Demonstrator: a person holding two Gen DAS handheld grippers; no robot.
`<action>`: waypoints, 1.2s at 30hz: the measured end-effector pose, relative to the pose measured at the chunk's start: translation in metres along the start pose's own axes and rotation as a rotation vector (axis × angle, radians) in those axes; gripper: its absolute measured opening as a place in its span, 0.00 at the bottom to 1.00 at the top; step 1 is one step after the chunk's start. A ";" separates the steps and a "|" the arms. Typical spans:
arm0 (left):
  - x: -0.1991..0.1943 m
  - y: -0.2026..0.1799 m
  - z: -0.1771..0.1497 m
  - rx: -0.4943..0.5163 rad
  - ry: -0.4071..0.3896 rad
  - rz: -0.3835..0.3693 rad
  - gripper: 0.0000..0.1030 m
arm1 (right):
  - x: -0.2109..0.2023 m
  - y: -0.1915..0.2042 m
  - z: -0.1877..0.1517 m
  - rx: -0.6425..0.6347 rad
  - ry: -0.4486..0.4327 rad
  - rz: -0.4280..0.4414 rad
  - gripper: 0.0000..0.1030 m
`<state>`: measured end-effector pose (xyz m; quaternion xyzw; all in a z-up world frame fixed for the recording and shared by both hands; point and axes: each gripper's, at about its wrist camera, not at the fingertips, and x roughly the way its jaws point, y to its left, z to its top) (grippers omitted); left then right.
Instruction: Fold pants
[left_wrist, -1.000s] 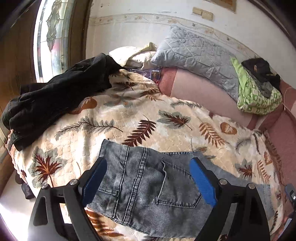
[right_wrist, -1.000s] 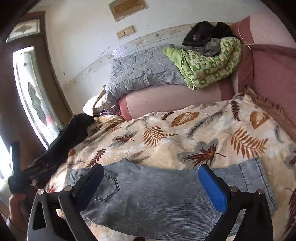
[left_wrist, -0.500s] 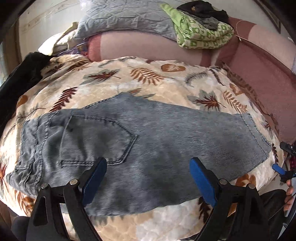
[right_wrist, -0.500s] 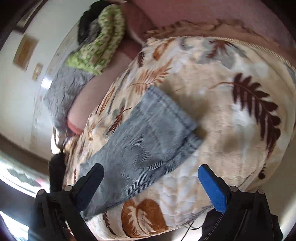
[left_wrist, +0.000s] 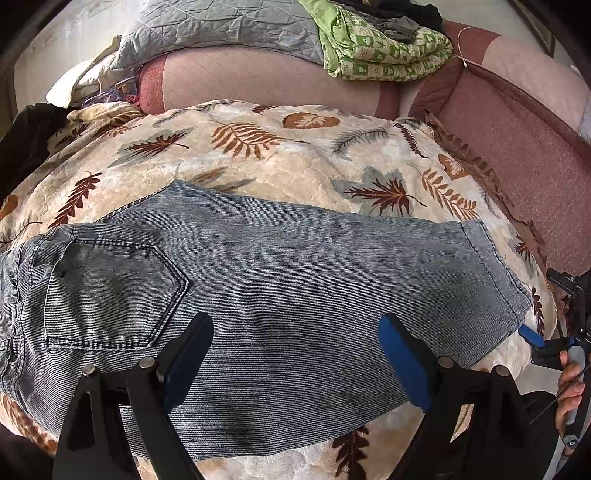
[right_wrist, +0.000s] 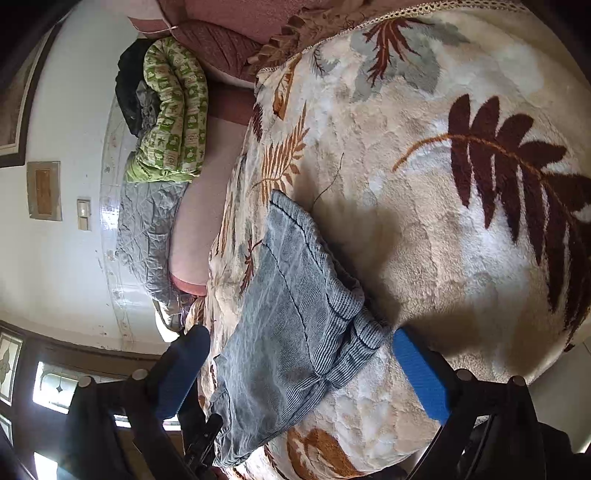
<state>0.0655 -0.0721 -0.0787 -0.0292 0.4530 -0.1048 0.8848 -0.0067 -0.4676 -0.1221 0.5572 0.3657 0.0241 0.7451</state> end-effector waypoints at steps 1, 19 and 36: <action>0.001 0.001 0.000 -0.008 0.002 -0.005 0.88 | 0.002 0.000 0.001 0.002 0.002 0.006 0.97; 0.023 -0.021 0.002 0.024 0.001 0.044 0.88 | 0.014 -0.007 0.001 -0.014 0.004 -0.126 0.24; 0.053 -0.033 -0.010 0.135 0.085 0.149 0.89 | 0.017 0.004 -0.001 -0.079 -0.009 -0.189 0.21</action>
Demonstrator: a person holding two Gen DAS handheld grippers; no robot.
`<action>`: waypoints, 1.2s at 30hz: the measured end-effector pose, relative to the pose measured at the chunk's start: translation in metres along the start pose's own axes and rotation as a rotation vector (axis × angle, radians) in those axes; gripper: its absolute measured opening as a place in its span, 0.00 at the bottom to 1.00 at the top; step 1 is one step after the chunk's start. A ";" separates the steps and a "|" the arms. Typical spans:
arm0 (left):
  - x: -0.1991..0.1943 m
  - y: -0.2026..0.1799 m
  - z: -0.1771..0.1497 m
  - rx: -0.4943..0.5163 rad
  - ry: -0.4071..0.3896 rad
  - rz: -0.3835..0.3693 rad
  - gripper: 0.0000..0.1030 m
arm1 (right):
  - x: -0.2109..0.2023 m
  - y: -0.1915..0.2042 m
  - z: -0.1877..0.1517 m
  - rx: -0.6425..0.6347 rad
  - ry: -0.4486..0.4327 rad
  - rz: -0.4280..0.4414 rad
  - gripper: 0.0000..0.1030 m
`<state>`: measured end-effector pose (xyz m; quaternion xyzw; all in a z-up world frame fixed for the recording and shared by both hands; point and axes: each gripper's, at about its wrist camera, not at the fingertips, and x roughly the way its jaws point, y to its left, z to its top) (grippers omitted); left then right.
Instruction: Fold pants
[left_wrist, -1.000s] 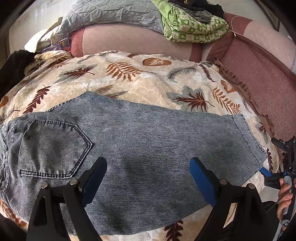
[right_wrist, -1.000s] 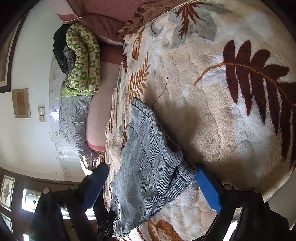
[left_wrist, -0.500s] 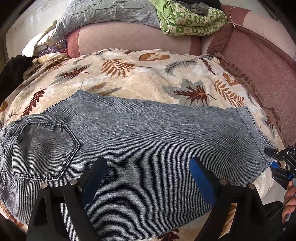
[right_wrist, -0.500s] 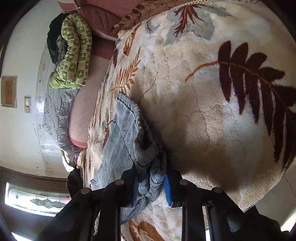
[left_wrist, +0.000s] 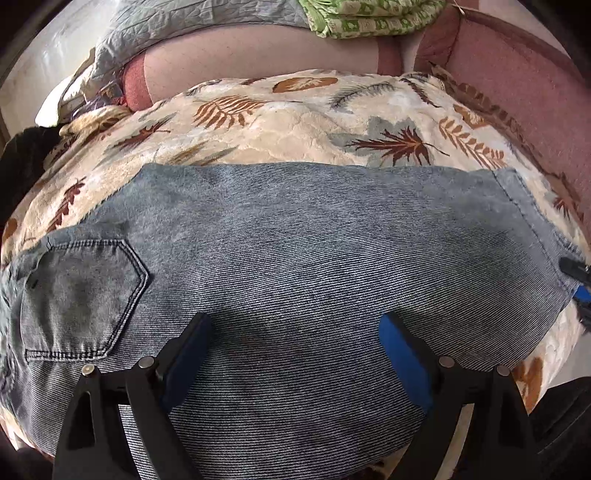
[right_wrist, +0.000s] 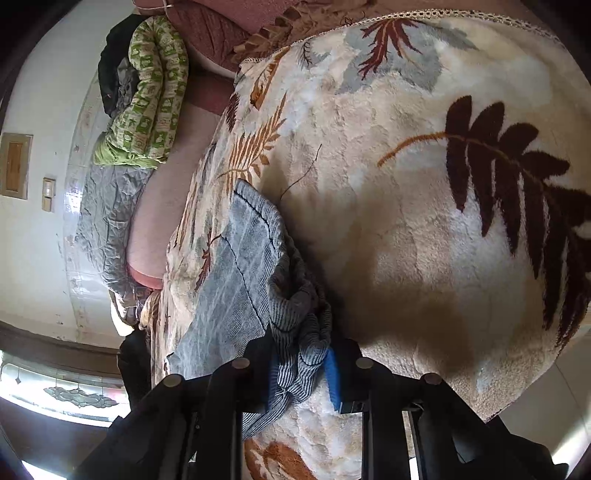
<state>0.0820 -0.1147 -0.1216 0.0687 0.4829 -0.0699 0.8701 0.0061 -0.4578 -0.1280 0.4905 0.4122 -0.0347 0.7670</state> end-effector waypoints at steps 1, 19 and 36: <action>0.001 -0.001 0.001 0.004 0.010 0.008 0.89 | 0.000 0.003 -0.001 -0.009 -0.003 -0.011 0.21; -0.012 -0.017 0.013 0.002 0.020 -0.092 0.91 | -0.019 0.098 -0.017 -0.398 -0.112 -0.187 0.18; -0.099 0.197 -0.046 -0.444 -0.164 0.007 0.91 | 0.140 0.230 -0.282 -1.253 0.199 -0.172 0.21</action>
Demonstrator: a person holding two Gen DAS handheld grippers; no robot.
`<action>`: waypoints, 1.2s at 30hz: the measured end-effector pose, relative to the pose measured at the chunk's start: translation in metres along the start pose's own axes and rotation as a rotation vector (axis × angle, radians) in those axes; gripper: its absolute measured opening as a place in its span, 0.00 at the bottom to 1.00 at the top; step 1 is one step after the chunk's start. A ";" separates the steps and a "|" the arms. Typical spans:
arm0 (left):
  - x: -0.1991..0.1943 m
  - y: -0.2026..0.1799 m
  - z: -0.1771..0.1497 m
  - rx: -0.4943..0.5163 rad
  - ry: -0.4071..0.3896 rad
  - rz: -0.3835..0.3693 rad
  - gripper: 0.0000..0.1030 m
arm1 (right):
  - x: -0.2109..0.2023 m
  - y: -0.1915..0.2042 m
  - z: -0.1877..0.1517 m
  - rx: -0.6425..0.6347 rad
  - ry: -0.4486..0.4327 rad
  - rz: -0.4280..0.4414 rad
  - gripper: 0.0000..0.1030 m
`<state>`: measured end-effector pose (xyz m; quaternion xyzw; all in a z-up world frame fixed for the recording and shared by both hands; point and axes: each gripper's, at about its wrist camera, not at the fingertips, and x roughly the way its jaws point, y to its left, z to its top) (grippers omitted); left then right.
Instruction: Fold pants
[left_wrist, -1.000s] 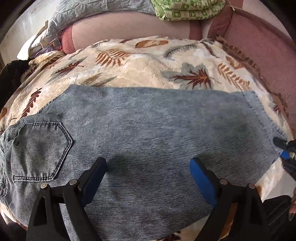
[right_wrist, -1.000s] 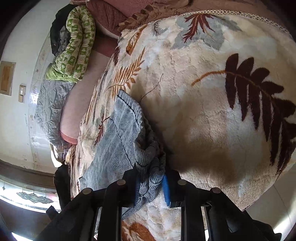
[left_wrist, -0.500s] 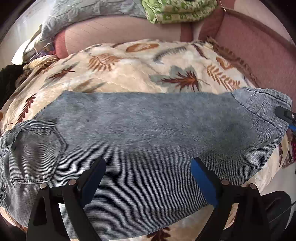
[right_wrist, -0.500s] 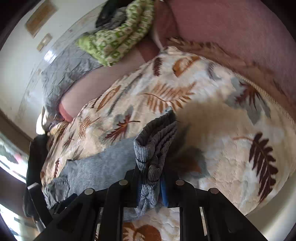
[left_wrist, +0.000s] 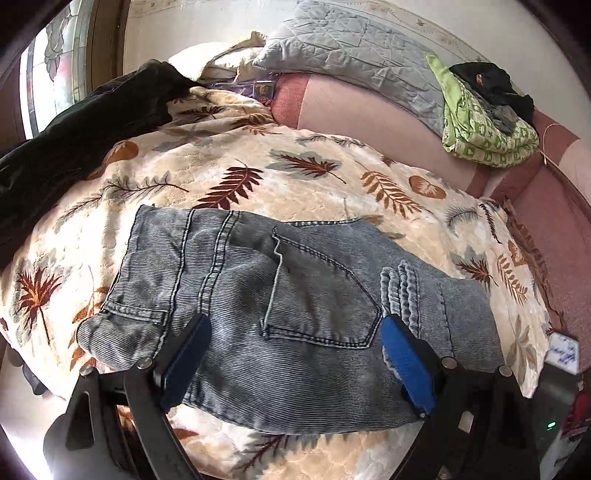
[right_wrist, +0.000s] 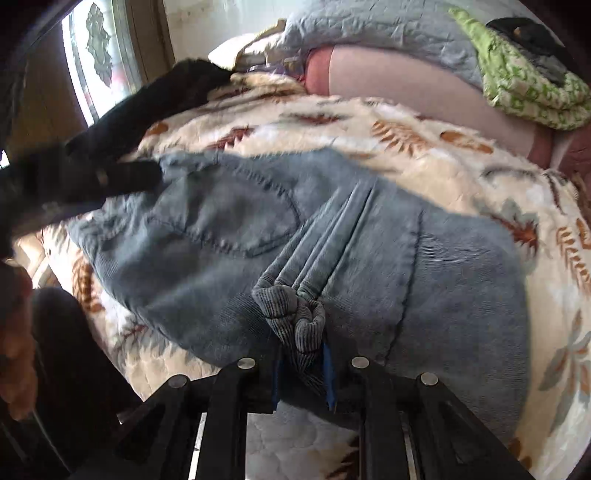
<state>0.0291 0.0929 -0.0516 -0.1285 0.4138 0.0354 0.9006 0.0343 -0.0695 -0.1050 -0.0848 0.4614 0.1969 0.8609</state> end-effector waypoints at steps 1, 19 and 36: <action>0.001 0.000 0.000 0.004 0.006 -0.007 0.91 | -0.002 0.001 -0.003 0.003 -0.031 -0.007 0.21; 0.070 -0.132 -0.038 0.315 0.229 -0.035 0.91 | -0.023 -0.200 -0.050 0.893 -0.026 0.535 0.67; 0.046 -0.202 -0.068 0.413 0.129 -0.242 0.91 | 0.046 -0.266 0.061 0.638 0.156 0.309 0.38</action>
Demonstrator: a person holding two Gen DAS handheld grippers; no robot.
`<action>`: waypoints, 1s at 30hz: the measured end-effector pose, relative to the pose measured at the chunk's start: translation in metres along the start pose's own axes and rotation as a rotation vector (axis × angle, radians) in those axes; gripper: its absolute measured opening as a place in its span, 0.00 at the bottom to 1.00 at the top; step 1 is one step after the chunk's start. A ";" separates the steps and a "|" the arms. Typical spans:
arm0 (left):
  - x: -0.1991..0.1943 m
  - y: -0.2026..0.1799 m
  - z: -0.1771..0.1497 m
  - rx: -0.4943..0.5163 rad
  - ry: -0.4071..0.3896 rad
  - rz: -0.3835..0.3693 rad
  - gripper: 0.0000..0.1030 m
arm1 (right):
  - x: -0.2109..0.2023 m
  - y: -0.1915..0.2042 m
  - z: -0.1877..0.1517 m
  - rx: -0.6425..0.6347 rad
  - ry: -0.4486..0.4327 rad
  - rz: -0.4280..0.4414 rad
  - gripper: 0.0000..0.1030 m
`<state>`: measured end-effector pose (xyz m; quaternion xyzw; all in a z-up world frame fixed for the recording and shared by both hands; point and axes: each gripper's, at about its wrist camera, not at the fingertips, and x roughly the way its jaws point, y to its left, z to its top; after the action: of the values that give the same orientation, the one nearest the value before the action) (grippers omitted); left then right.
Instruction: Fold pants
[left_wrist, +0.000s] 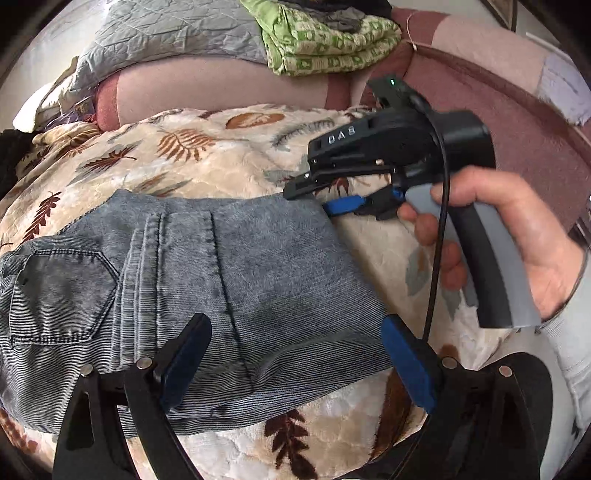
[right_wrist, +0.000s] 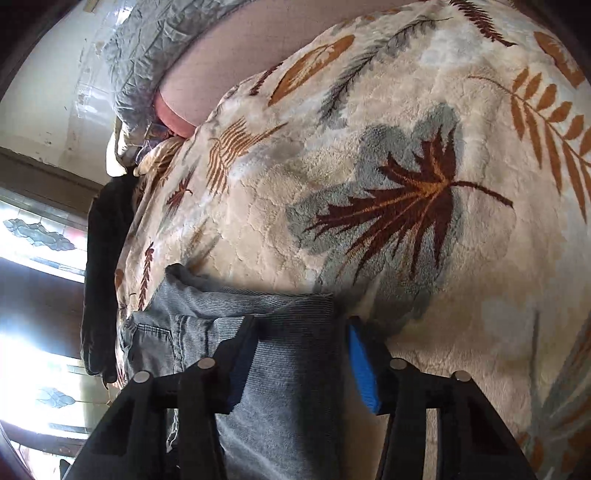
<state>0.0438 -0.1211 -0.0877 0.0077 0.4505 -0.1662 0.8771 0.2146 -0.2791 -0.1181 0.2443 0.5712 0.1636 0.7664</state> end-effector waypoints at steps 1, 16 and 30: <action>0.011 0.001 -0.001 -0.003 0.039 0.020 0.91 | 0.003 0.000 0.001 -0.005 0.010 -0.013 0.27; 0.004 0.007 -0.002 0.014 0.038 -0.008 0.91 | -0.017 0.012 -0.006 -0.138 -0.111 -0.138 0.37; 0.007 0.065 -0.012 -0.065 0.044 0.112 0.91 | -0.015 -0.010 -0.066 0.102 -0.038 0.166 0.34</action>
<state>0.0580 -0.0598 -0.1092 0.0082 0.4736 -0.1018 0.8748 0.1466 -0.2823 -0.1270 0.3326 0.5419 0.1927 0.7474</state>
